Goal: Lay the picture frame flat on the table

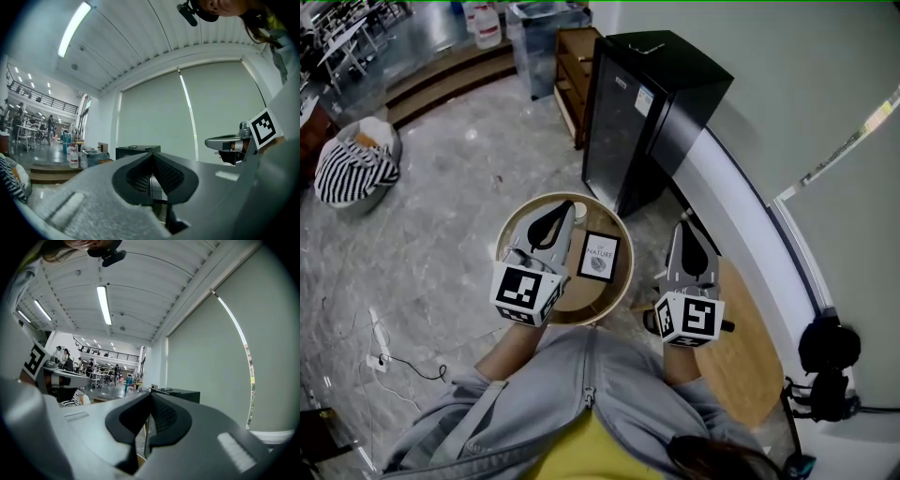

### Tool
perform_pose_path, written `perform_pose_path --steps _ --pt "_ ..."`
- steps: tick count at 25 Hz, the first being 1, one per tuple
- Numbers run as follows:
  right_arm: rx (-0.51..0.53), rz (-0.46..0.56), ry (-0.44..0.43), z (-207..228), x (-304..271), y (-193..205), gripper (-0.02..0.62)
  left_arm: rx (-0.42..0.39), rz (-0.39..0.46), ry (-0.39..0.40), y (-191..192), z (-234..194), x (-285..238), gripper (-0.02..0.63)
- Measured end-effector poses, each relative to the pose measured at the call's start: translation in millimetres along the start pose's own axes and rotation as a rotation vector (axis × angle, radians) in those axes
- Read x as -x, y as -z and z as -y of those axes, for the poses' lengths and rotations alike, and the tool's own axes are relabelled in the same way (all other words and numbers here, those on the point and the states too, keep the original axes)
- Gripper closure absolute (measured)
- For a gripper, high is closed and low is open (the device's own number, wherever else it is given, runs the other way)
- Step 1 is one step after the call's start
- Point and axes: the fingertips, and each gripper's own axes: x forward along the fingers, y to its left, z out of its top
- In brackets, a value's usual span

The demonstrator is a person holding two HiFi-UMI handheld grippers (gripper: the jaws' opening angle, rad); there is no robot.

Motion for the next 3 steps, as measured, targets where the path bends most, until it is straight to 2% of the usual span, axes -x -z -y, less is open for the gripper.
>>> perform_pose_path --steps 3 --pt "-0.009 0.001 -0.003 2.6 4.8 3.6 0.595 0.0 -0.003 0.0 3.6 6.5 1.7 0.601"
